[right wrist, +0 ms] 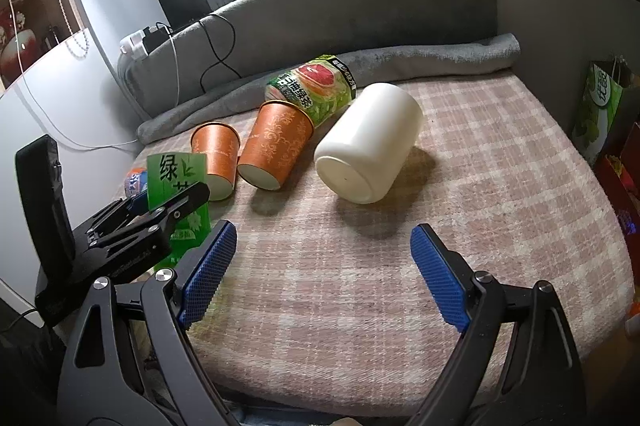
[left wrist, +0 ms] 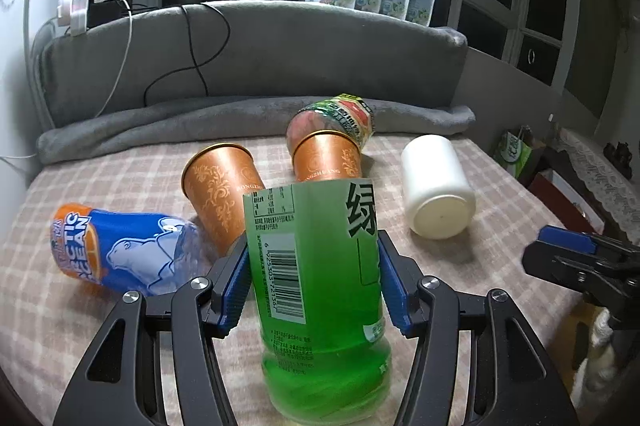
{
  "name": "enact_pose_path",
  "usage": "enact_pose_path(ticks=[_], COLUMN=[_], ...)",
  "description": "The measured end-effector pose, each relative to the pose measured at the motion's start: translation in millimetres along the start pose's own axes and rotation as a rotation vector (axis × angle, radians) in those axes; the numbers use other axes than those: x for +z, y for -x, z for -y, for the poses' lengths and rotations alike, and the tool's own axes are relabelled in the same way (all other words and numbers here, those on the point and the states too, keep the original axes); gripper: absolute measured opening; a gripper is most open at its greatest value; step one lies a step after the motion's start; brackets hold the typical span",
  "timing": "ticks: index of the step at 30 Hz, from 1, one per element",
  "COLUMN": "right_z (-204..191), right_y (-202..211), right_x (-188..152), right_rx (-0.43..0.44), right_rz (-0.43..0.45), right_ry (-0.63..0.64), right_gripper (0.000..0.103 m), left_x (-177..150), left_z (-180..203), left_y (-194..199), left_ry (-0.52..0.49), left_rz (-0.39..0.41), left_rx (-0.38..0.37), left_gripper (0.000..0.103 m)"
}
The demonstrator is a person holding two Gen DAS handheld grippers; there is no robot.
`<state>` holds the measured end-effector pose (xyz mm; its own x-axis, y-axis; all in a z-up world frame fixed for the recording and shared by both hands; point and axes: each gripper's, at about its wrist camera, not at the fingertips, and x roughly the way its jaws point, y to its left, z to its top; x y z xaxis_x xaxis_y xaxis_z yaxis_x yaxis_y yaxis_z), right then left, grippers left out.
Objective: Flip cup upright
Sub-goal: 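Lift and rotate the bottle with the left gripper until its base points down, then lower the bottle base-first onto the table with the left gripper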
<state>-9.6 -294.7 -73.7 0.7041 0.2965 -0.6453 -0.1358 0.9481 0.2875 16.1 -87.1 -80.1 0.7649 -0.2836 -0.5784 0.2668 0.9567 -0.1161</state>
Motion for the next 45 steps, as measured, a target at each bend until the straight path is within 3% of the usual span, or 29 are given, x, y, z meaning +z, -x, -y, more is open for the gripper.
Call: enact_pose_path(ticks=[31,36,45], right_z=[-33.7,-32.8,-32.5], right_y=[26.4,30.3,36.0], right_x=[-25.0,-27.0,-30.5], right_rx=[0.034,0.037,0.048], right_rz=[0.028,0.035,0.049], right_ry=[0.044,0.039,0.036], right_gripper=[0.091,0.091,0.091], left_x=[-32.7,-33.1,-35.4], left_z=[5.1,4.2,8.0], left_y=[52.1,53.0,61.4], left_ry=[0.016,0.025,0.011], left_rz=[-0.037,-0.052,-0.060], left_rx=[-0.072,-0.094,-0.100], left_gripper=[0.055,0.074,0.080])
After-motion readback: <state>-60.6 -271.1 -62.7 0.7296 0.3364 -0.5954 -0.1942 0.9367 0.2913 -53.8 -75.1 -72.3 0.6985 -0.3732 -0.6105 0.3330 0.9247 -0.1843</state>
